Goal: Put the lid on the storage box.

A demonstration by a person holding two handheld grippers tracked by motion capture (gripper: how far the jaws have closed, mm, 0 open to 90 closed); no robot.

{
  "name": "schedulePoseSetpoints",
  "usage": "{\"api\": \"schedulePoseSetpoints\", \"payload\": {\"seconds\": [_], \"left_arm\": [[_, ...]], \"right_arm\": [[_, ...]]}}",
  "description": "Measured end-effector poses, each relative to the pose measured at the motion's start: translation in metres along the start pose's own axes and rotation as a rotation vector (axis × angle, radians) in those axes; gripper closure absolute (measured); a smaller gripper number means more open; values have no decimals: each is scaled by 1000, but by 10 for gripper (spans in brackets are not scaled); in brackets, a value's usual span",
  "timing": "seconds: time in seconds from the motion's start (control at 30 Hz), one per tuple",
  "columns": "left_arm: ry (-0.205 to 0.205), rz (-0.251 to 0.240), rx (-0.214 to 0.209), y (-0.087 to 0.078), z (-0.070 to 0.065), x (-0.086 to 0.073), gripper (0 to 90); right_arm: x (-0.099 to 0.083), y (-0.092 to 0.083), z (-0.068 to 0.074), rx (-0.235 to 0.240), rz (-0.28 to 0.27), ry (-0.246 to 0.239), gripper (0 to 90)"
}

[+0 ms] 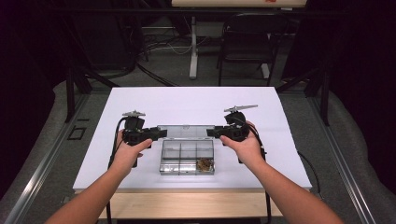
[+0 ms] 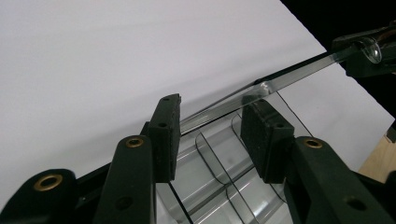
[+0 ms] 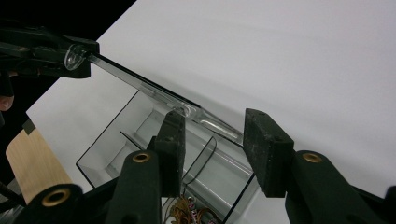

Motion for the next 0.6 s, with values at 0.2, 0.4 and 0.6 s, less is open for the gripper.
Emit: {"api": "schedulePoseSetpoints", "payload": {"seconds": [0.2, 0.4, 0.6], "left_arm": [[3, -8, 3, -2, -2, -4, 580], [0, -13, -7, -4, -4, -8, 578], [7, -18, -2, -6, -6, -11, 581]], "right_arm": [[-2, -3, 3, -1, 2, -16, 593], [-7, -4, 5, -3, -5, -30, 591], [-9, -5, 7, -7, -9, -35, 591]]}}
Point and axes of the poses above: each handheld gripper's, and its own axes: y roughly forward along the jaws, x roughly out of its top, z roughly to its left, the point moved 10 cm from there along y, roughly forward along the jaws, and after that the axes turned 1 degree about -z, right-handed, at the moved point
